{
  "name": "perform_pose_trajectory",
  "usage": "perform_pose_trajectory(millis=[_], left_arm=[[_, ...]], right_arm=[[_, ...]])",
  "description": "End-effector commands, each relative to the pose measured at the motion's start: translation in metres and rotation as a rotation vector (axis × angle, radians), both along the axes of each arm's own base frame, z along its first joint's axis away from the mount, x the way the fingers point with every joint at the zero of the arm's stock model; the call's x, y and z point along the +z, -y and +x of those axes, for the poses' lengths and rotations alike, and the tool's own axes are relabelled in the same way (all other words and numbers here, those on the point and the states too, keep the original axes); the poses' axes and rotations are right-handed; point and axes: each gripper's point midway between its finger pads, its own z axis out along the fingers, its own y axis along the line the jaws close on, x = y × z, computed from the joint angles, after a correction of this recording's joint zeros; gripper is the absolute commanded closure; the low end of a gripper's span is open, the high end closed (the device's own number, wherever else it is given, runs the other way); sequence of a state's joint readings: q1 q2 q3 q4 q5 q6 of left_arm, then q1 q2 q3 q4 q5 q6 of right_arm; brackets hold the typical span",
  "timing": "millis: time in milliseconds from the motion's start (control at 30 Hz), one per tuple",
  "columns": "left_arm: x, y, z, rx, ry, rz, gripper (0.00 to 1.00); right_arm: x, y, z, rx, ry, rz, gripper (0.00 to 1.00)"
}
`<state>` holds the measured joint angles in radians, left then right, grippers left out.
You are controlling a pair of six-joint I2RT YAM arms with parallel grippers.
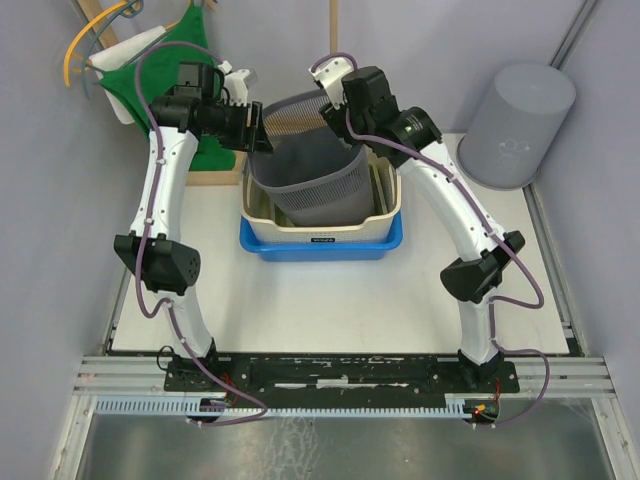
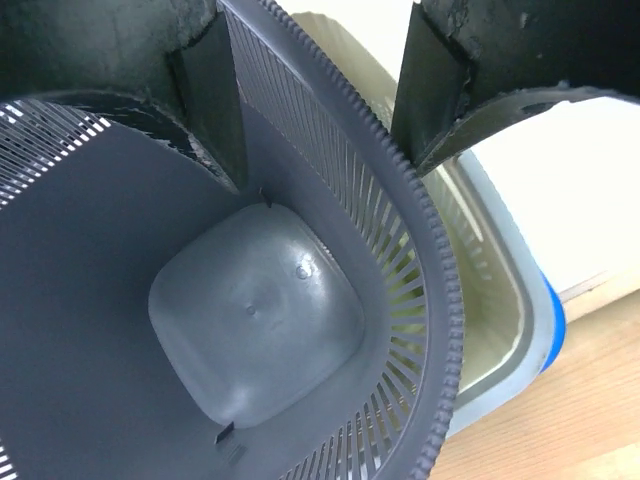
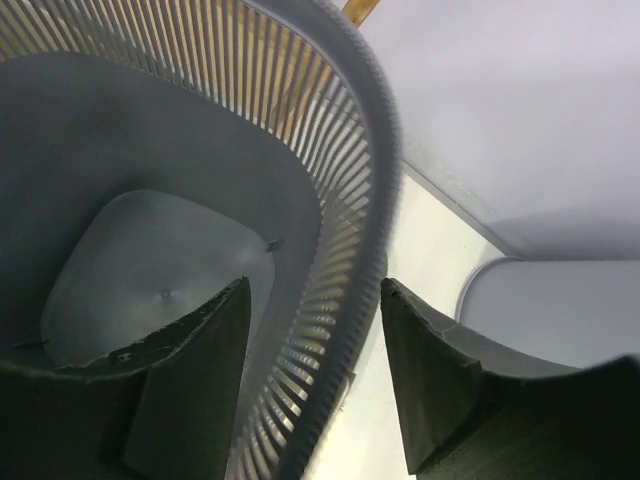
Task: Turn the large container upside down
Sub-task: Pick up the container from the container.
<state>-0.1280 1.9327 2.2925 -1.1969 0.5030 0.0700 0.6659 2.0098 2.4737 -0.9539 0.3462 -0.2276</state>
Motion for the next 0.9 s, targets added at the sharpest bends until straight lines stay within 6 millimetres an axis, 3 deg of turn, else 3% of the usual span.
perform_pose_trajectory(millis=[0,67,100,133,300,567,667,767,867], left_arm=[[0.016,0.015,0.005,-0.007,0.041,-0.029,0.43],[0.014,0.017,0.004,-0.007,0.04,-0.02,0.71],[0.014,0.017,0.004,-0.002,0.04,-0.015,0.93],[0.014,0.016,0.004,0.001,0.039,-0.011,0.97],[0.02,0.014,-0.001,0.001,0.058,0.003,0.97],[0.039,0.017,-0.01,-0.01,0.112,-0.004,0.97],[0.055,0.018,-0.012,-0.003,0.164,-0.002,0.97],[0.09,0.014,-0.015,0.032,0.282,0.015,0.97],[0.127,0.008,-0.021,0.076,0.412,0.029,0.97]], right_arm=[[-0.012,0.002,0.013,-0.071,0.006,-0.015,0.41],[-0.017,0.001,0.017,-0.09,0.006,-0.019,0.53],[-0.019,0.0,0.017,-0.087,0.0,-0.016,0.61],[-0.021,-0.002,0.017,-0.079,-0.009,-0.012,0.68],[-0.029,-0.012,0.014,-0.042,-0.05,0.01,0.99],[-0.019,-0.031,-0.002,0.061,-0.097,0.112,1.0],[0.006,-0.031,-0.007,0.076,-0.046,0.161,1.0],[0.04,-0.026,-0.015,0.096,0.02,0.209,1.0],[0.09,-0.019,-0.033,0.14,0.119,0.283,1.0]])
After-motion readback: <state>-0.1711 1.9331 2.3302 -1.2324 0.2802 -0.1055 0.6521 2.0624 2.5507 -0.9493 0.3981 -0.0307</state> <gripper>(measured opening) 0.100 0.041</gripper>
